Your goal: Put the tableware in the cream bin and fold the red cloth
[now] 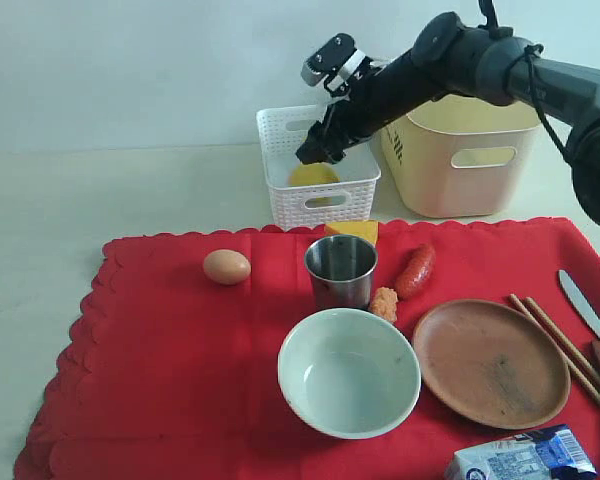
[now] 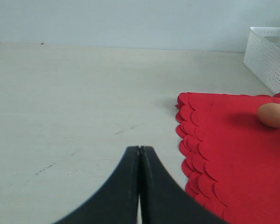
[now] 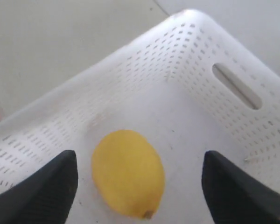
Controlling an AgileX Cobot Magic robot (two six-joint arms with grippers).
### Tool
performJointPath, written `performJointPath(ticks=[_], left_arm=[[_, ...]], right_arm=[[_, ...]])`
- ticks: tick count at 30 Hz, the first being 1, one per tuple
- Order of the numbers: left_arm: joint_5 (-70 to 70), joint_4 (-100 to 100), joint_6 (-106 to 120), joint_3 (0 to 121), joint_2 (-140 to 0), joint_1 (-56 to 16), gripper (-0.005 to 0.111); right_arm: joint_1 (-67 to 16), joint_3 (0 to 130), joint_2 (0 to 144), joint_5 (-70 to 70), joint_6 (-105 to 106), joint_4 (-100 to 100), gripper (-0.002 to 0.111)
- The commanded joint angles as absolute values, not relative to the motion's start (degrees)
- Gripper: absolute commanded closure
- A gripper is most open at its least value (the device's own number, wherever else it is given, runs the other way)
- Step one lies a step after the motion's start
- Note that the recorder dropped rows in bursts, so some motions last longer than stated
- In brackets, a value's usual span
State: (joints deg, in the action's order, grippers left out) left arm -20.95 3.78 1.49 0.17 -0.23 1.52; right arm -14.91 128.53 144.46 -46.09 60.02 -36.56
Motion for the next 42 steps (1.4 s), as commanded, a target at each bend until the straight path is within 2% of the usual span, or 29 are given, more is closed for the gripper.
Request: performJointPath(ticks=[1, 5, 8, 15, 16, 27, 32, 42], left_arm=[[-20.2, 3.7, 1.3, 0.0, 0.0, 1.2, 0.107], [-20.2, 3.7, 1.3, 0.0, 0.0, 1.2, 0.107], [-20.2, 3.7, 1.3, 0.0, 0.0, 1.2, 0.107], [-20.2, 3.7, 1.3, 0.0, 0.0, 1.2, 0.107], [-20.2, 3.7, 1.3, 0.0, 0.0, 1.2, 0.107], [-20.2, 3.7, 1.3, 0.0, 0.0, 1.2, 0.107], [-20.2, 3.7, 1.3, 0.0, 0.0, 1.2, 0.107], [-20.2, 3.7, 1.3, 0.0, 0.0, 1.2, 0.107]], right_arm=[[-15.0, 129.0, 140.7, -47.6, 57.3, -37.0, 0.036], [-15.0, 129.0, 137.1, -49.4, 49.9, -33.3, 0.041], [-15.0, 129.0, 134.1, -52.1, 41.4, -26.7, 0.055], [-14.7, 129.0, 128.5, -65.1, 30.5, -17.2, 0.104], [-14.6, 129.0, 127.9, -66.8, 30.3, -17.2, 0.108], [-14.1, 125.6, 122.2, -70.0, 23.9, -16.4, 0.108], [-14.1, 114.9, 116.1, -70.0, 23.9, -16.4, 0.108], [-14.1, 88.8, 99.8, -55.3, 25.4, -13.6, 0.108]])
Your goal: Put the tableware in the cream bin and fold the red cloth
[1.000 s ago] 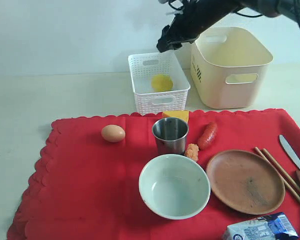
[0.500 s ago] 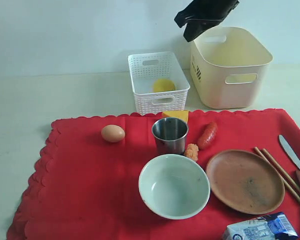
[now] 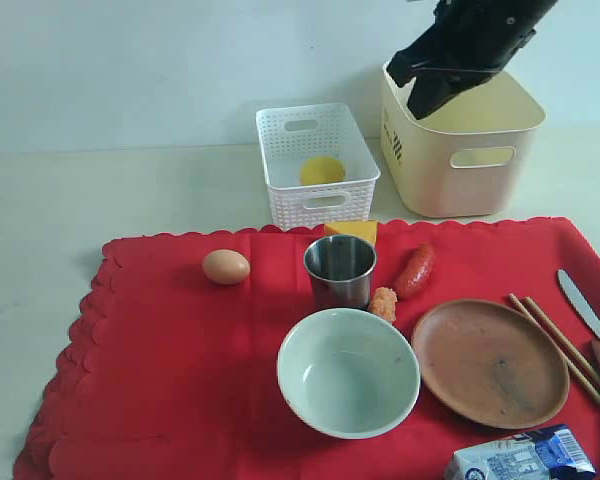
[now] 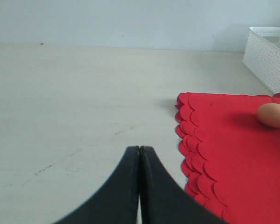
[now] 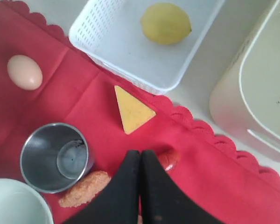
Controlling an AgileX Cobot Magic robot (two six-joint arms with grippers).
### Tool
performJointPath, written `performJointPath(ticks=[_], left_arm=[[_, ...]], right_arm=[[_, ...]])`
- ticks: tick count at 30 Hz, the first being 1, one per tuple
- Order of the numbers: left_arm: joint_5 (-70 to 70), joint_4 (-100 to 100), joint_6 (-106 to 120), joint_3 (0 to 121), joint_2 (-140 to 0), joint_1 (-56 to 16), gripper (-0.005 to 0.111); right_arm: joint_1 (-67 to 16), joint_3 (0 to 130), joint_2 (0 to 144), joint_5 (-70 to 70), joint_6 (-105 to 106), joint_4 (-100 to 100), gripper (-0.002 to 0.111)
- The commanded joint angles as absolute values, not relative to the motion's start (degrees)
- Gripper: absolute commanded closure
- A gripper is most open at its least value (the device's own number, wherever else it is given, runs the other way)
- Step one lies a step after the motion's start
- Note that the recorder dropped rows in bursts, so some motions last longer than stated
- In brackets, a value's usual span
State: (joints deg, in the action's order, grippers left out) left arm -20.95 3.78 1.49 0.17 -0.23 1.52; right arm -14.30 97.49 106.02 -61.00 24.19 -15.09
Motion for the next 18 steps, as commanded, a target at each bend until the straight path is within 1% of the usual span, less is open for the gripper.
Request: performJointPath(ticks=[1, 10, 18], left_arm=[[-20.2, 3.7, 1.3, 0.0, 0.0, 1.2, 0.107], [-20.2, 3.7, 1.3, 0.0, 0.0, 1.2, 0.107], [-20.2, 3.7, 1.3, 0.0, 0.0, 0.8, 0.107]], right_arm=[[-14.1, 85.9, 97.8, -53.9, 25.4, -12.9, 0.108], [-14.1, 68.5, 85.3, -43.2, 24.4, -11.0, 0.108], [-14.1, 57.5, 75.5, -36.9, 23.2, -10.8, 0.108]])
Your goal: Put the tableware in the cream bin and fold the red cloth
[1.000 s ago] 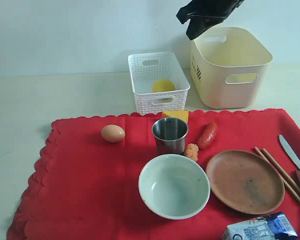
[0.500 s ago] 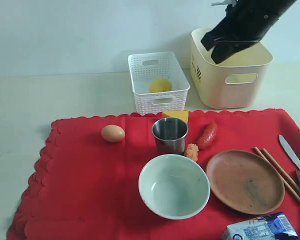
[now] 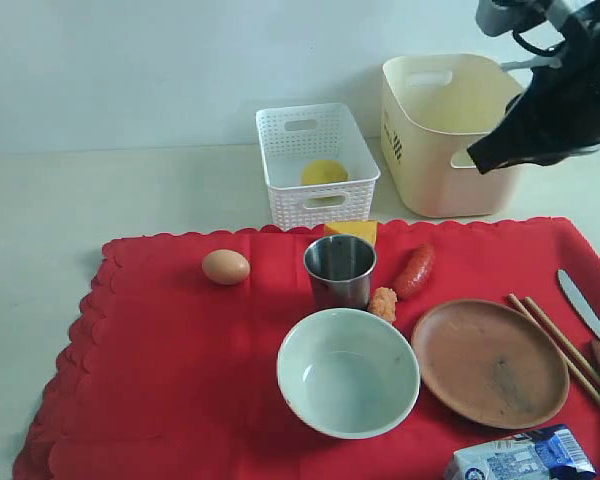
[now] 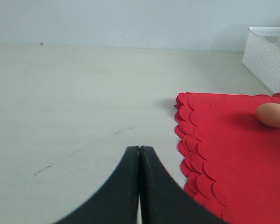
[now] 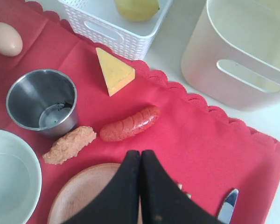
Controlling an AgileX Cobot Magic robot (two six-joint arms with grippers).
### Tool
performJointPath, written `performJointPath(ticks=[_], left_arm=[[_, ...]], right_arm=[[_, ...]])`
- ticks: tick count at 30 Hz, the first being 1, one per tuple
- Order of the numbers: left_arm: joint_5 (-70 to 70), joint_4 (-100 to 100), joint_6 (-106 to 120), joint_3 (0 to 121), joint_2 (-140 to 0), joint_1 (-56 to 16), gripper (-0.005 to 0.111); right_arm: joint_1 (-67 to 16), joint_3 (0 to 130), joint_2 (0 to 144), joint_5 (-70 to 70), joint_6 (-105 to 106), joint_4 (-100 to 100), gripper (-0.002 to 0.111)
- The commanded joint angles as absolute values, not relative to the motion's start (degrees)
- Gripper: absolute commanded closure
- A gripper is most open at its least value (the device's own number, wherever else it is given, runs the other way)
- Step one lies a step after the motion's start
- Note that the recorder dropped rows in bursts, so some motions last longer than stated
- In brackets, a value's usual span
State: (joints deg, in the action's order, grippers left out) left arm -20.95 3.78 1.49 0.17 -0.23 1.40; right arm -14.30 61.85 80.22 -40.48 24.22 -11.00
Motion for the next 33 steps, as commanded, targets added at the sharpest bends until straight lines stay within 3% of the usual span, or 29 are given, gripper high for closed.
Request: performJointPath(ticks=[1, 10, 15, 33], left_arm=[[-20.2, 3.7, 1.3, 0.0, 0.0, 0.6, 0.107], [-20.9, 3.3, 1.3, 0.0, 0.0, -7.7, 0.107], [-21.4, 3.1, 1.3, 6.3, -5.4, -10.6, 0.107], [-21.0, -0.9, 1.3, 31.8, -35.1, -10.9, 0.107]], right_arm=[[-14.1, 56.5, 74.3, -36.6, 22.7, -10.6, 0.108], [-14.1, 47.7, 63.7, -33.3, 19.8, -10.5, 0.108], [-14.1, 45.5, 62.1, -31.3, 19.5, -11.0, 0.108], [-14.1, 45.5, 62.1, -31.3, 19.3, -12.1, 0.108]])
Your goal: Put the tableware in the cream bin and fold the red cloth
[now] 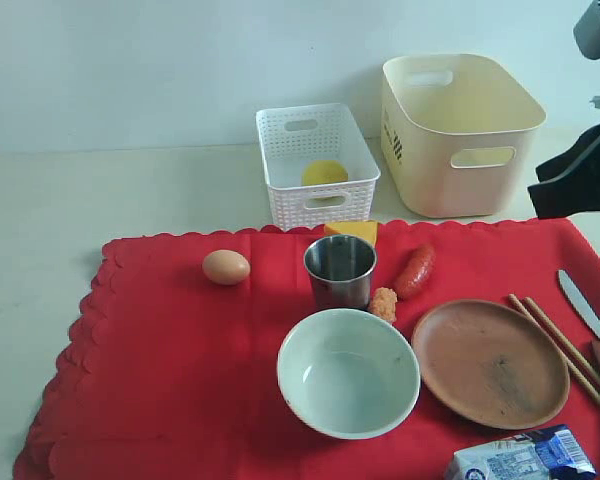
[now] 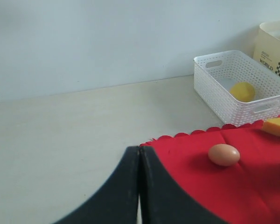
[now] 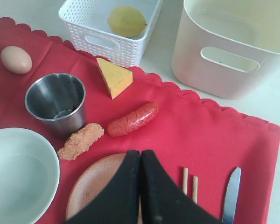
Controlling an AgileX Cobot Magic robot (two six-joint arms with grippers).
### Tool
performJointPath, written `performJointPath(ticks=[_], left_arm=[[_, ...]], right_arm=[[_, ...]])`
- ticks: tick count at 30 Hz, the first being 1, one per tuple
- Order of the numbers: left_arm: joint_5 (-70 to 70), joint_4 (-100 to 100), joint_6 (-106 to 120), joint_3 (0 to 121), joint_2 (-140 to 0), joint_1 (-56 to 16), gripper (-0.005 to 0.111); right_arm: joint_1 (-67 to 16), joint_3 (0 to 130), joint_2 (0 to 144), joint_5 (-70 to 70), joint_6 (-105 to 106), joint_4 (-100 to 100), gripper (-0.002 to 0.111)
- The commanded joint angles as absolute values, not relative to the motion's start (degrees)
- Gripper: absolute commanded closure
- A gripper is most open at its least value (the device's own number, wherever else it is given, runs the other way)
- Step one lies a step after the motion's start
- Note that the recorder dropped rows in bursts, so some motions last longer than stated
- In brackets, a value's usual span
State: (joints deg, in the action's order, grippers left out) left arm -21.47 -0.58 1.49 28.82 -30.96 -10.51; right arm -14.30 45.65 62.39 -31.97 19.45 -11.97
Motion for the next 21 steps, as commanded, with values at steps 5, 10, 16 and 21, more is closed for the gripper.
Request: performJointPath(ticks=[5, 10, 16, 21], left_arm=[[-20.5, -0.9, 1.3, 31.9, -37.3, -10.9, 0.107], [-20.5, -0.9, 1.3, 31.9, -37.3, -10.9, 0.107], [-20.5, -0.9, 1.3, 31.9, -37.3, -10.9, 0.107], [-20.5, -0.9, 1.3, 31.9, -37.3, -10.9, 0.107]], right_arm=[[-14.1, 45.5, 62.1, -31.3, 19.2, -12.1, 0.108], [-14.1, 45.6, 61.6, -31.2, 18.7, -12.1, 0.108], [-14.1, 44.3, 55.4, -28.8, 17.9, -12.1, 0.108], [-14.1, 40.9, 48.2, -26.8, 17.2, -12.1, 0.108]])
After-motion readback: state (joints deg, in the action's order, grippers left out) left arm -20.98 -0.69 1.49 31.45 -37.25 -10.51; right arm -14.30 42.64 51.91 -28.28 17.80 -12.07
